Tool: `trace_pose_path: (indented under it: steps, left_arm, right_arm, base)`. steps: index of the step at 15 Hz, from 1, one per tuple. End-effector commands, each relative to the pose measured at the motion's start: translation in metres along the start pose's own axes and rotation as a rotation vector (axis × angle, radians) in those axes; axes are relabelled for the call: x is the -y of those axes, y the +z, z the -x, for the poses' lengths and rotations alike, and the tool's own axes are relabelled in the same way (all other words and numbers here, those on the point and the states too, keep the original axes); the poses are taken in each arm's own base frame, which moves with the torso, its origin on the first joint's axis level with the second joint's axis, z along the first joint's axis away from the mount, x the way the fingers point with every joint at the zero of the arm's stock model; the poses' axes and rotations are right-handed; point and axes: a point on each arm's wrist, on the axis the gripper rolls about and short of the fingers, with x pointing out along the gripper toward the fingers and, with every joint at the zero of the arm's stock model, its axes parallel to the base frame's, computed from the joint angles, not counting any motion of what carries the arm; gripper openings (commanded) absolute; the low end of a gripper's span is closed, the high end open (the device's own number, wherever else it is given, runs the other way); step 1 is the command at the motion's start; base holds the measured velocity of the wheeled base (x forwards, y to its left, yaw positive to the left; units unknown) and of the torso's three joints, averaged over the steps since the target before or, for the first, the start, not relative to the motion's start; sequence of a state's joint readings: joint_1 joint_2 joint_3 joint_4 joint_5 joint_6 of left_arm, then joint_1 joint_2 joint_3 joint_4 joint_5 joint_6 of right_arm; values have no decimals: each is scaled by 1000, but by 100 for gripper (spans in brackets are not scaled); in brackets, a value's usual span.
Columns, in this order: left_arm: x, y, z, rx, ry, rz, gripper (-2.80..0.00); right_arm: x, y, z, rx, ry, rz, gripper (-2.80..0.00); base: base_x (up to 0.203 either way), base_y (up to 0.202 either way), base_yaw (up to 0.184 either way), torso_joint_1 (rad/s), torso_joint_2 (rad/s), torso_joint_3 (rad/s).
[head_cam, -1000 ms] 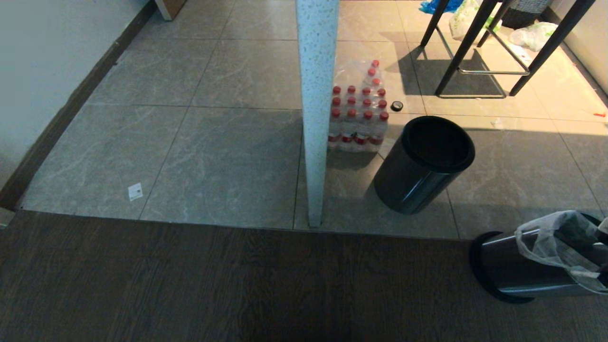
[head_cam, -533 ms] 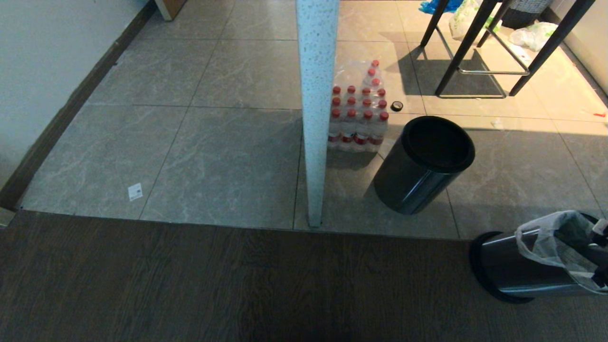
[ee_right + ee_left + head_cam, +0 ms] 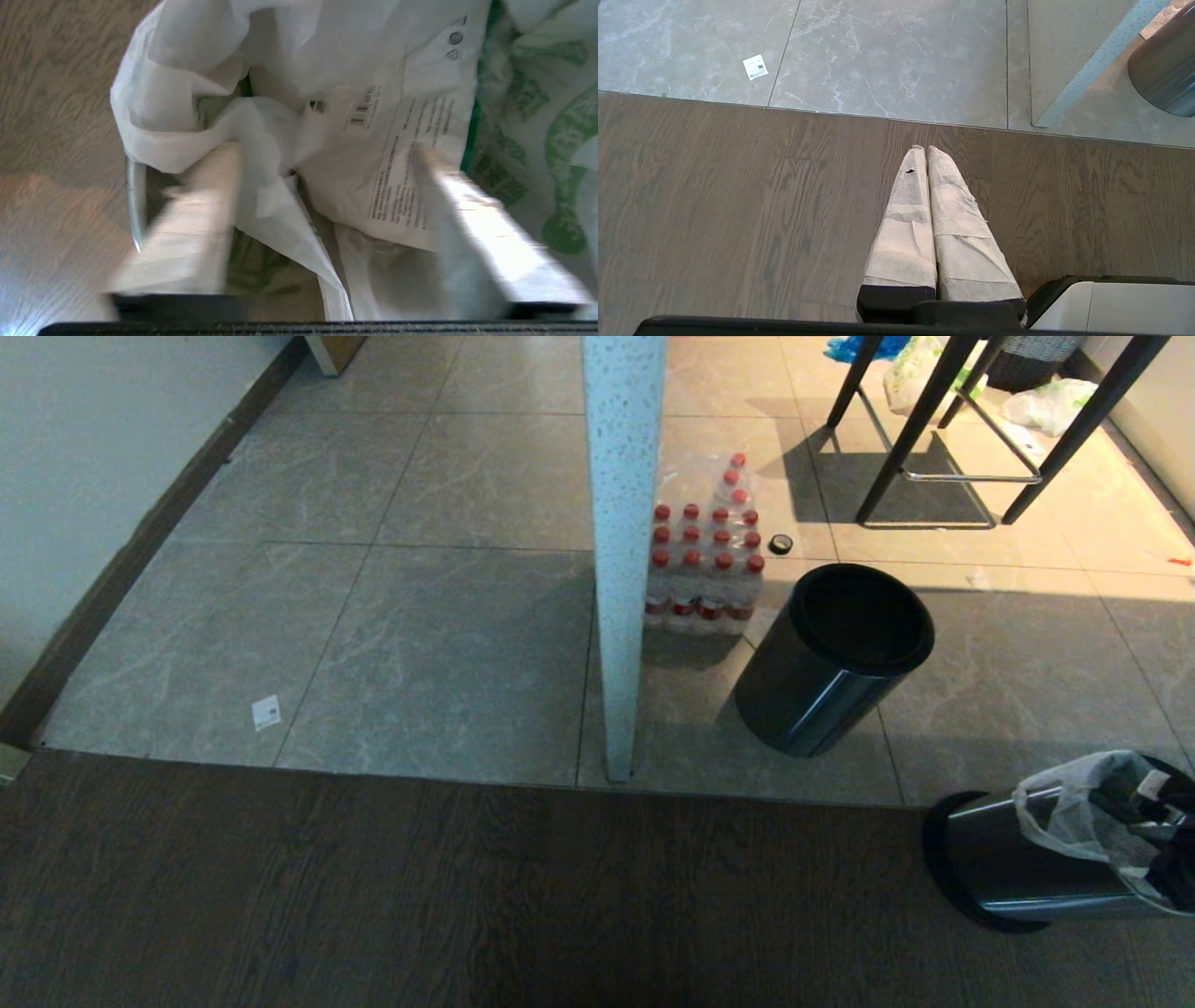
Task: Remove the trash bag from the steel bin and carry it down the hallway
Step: Pick up the trash bag
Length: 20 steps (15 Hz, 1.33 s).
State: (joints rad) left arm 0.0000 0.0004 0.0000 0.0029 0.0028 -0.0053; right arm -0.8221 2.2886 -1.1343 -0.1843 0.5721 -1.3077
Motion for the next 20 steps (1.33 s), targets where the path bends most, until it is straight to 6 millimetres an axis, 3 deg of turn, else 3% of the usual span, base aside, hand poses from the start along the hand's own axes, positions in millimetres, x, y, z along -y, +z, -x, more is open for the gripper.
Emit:
trace_pose_path:
  steps: [1,10,13,16,20]
  left_arm:
    - [0,0,0,0,0,1,-280]
    - [0,0,0,0,0,1,-280]
    - [0,0,0,0,0,1,-280]
    - [0,0,0,0,0,1,-280]
    - [0,0,0,0,0,1,-280]
  right_arm:
    - [-1,0,-3,-5,4,5,-280]
    - [5,5,10,-4,-34,-47,-280]
    - [14,12,38,-5,-91,-103,-280]
    - [20,17,79,-15,-151,-175,-280]
    - [19,11,122,-44,-217,-222,-280]
  base:
    - [0,0,0,0,0,0]
    - [0,0,0,0,0,0]
    - [0,0,0,0,0,0]
    - [0,0,0,0,0,0]
    - [0,0,0,0,0,0]
